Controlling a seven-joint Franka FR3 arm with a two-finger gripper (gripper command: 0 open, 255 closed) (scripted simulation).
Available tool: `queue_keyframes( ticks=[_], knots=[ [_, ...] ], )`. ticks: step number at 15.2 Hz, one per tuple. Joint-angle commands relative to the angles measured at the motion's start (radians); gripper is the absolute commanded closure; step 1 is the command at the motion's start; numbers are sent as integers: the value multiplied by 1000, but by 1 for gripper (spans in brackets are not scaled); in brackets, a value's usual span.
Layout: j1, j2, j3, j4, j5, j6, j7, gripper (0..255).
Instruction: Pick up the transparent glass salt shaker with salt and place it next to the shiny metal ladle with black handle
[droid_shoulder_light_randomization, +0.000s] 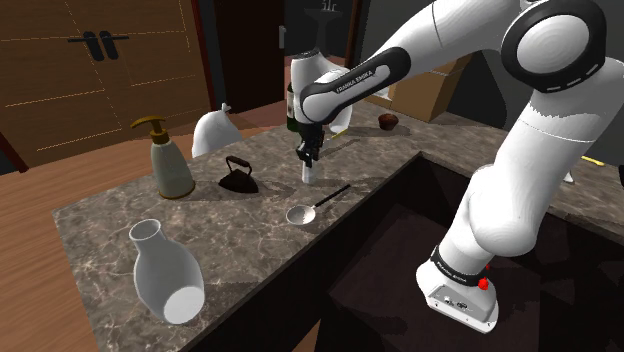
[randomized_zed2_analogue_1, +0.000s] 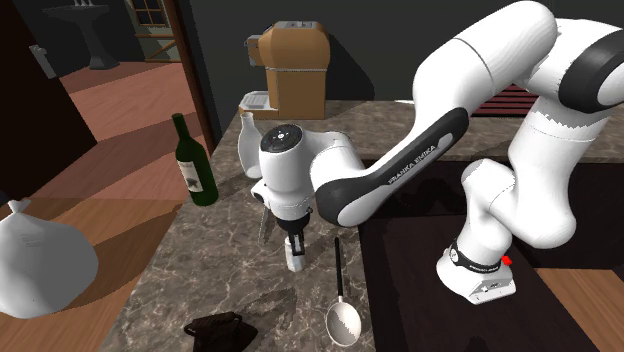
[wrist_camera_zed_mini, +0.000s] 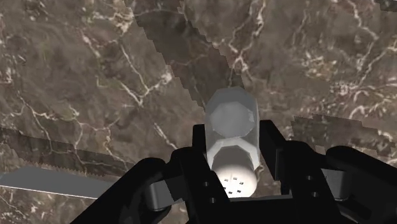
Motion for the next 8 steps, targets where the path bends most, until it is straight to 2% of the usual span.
queue_keyframes(
  ticks=[1, 3, 4, 8],
  knots=[
    [0, 0, 0, 0, 0, 1, 0, 255],
    [0, 0, 0, 0, 0, 1, 0, 255],
    [0, 0, 0, 0, 0, 1, 0, 0],
    [0, 0, 0, 0, 0, 1, 0, 0]
  ],
)
